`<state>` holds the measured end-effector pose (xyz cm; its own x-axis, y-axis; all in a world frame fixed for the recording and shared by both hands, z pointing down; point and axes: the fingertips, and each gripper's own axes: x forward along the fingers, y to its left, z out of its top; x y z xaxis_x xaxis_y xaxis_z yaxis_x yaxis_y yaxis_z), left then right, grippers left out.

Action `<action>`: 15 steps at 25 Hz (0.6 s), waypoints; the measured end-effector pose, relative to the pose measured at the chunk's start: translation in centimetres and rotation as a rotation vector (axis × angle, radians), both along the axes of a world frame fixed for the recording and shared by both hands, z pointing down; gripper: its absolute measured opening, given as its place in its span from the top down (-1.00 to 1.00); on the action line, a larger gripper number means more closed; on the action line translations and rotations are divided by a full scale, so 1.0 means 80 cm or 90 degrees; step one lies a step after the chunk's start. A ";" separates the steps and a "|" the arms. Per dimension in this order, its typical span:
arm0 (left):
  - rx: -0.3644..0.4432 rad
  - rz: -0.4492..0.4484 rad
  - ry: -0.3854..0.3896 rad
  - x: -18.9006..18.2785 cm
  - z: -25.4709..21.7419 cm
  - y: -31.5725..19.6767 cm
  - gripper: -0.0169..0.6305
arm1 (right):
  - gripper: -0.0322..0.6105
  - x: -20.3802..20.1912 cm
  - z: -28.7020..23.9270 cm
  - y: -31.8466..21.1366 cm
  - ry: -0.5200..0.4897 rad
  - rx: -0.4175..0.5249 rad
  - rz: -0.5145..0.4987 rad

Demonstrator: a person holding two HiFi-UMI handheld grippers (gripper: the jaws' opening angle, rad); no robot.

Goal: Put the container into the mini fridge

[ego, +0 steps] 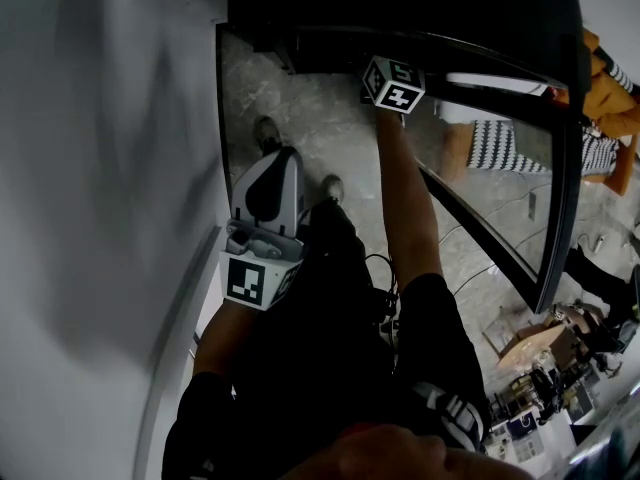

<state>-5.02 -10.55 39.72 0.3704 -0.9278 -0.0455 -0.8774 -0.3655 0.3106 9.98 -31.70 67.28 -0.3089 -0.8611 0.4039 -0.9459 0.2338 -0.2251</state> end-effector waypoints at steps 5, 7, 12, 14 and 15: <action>-0.005 -0.003 -0.001 0.001 0.000 0.001 0.93 | 0.45 -0.001 0.007 -0.003 -0.003 -0.008 -0.011; -0.006 -0.002 -0.004 0.003 0.001 0.002 0.93 | 0.45 0.003 0.010 -0.003 -0.004 -0.011 -0.009; -0.001 -0.003 -0.003 0.001 0.002 0.001 0.93 | 0.50 0.010 0.016 0.003 0.001 -0.021 0.000; 0.000 -0.006 -0.002 0.000 0.003 -0.002 0.93 | 0.60 0.009 0.014 0.003 0.006 -0.013 0.001; -0.004 -0.005 -0.003 0.000 0.007 -0.003 0.93 | 0.66 0.006 0.013 0.004 0.007 -0.010 -0.001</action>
